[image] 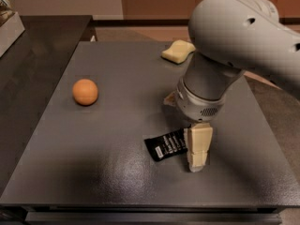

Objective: Move rxbar chocolate near orange

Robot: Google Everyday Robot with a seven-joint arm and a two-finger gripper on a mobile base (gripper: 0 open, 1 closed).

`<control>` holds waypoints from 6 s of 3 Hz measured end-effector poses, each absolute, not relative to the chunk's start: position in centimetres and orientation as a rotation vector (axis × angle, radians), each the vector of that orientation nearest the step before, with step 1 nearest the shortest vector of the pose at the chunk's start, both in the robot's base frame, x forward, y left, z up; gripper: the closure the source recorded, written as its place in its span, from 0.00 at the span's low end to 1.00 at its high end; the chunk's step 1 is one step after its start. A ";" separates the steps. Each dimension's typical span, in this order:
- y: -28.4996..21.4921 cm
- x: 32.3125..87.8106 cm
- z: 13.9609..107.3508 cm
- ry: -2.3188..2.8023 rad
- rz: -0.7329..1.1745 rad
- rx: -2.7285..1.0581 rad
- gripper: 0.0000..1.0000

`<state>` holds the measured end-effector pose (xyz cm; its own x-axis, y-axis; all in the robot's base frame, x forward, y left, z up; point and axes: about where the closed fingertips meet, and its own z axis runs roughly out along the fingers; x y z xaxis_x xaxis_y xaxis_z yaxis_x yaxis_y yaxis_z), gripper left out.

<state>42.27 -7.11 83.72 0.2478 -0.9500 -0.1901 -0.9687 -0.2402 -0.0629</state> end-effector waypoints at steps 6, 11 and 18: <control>-6.9 42.6 84.5 1.813 0.185 -2.369 1.00; 3.2 48.9 88.0 1.714 0.148 -2.294 1.00; 11.4 51.5 88.3 1.603 0.135 -2.325 0.00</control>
Offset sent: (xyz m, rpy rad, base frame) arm -0.0011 0.0035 -0.0193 -0.0277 0.0432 0.0233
